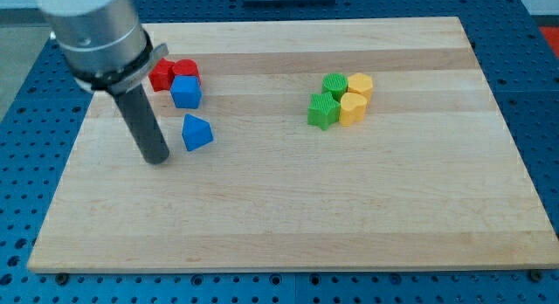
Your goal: Move the blue blocks below the red blocks
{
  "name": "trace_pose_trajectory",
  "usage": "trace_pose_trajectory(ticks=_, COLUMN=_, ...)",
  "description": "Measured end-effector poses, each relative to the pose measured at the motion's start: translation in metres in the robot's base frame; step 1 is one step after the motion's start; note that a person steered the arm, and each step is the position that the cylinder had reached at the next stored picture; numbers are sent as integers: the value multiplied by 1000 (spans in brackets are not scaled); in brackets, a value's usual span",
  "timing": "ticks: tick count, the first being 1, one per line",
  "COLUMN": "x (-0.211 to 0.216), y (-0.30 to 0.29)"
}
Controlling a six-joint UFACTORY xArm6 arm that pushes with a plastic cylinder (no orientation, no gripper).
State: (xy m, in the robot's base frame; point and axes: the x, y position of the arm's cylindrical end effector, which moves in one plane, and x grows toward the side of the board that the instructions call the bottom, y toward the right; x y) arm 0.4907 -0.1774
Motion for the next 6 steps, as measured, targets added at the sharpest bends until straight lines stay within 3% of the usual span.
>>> trace_pose_trajectory(ticks=2, x=2, y=52)
trace_pose_trajectory(ticks=6, x=-54, y=41)
